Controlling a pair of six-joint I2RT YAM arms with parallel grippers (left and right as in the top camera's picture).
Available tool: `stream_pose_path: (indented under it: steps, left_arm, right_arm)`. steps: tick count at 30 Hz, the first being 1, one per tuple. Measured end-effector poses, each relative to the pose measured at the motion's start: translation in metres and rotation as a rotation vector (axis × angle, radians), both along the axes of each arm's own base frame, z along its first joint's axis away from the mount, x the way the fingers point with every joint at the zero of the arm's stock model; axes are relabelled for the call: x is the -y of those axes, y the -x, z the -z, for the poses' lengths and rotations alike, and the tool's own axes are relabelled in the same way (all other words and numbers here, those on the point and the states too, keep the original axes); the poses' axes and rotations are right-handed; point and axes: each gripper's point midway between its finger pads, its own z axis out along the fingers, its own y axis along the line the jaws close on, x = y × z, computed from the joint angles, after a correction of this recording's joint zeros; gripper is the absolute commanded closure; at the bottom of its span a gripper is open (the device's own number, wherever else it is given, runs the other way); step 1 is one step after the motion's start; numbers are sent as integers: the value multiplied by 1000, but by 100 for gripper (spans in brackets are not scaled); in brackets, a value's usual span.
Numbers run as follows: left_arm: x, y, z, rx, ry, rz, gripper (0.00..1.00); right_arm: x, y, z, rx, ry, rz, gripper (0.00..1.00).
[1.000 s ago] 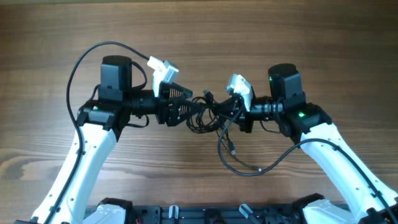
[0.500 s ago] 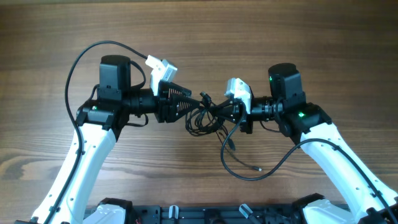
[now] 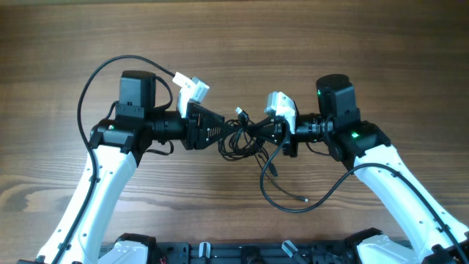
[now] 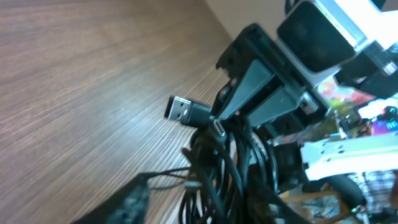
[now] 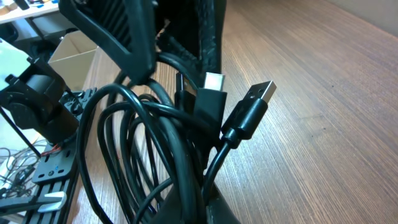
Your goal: Untangle cables
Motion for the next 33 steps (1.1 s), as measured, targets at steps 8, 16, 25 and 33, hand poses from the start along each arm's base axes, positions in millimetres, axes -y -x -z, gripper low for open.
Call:
stream_pose_path:
  steps: [8,16,25,33]
  left_arm:
    - [-3,-1,6,-15,-33,-21,51]
    - [10,9,14,-25,-77,14,96]
    - [-12,-16,35,-69,-218,-177,96]
    - [-26,-34,34,-121,-208,-305,96]
  right_arm:
    - [0,0,0,0,0,0,96]
    - [0,0,0,-1,1,2,63]
    - [5,-11,6,-152,21,133,0]
    - [-4,-21,-16,-450,-114,260,12]
